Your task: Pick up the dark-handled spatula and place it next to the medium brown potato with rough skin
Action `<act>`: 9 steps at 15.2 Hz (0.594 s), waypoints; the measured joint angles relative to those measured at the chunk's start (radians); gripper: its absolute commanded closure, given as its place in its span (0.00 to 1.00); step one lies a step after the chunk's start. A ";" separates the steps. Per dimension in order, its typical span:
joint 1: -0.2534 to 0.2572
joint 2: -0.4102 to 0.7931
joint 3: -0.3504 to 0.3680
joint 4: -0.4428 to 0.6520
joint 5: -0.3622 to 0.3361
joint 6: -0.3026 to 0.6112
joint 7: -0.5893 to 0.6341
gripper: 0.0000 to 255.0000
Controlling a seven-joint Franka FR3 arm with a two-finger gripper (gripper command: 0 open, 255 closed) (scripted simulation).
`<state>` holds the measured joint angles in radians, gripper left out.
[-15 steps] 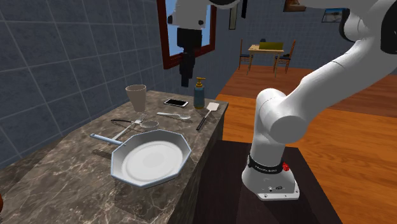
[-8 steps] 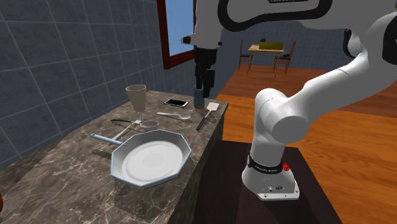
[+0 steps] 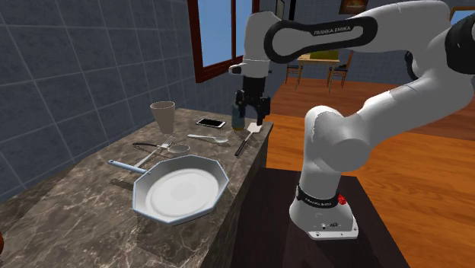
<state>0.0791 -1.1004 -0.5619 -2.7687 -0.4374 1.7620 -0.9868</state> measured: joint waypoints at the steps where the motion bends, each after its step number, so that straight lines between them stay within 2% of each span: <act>1: 0.008 0.010 -0.041 0.003 -0.032 0.009 -0.063 0.00; 4: 0.041 0.052 -0.168 0.026 -0.124 0.044 -0.249 0.00; 9: 0.140 0.157 -0.389 0.078 -0.260 0.143 -0.522 0.00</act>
<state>0.2191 -0.9432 -0.9508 -2.6907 -0.6975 1.9051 -1.5083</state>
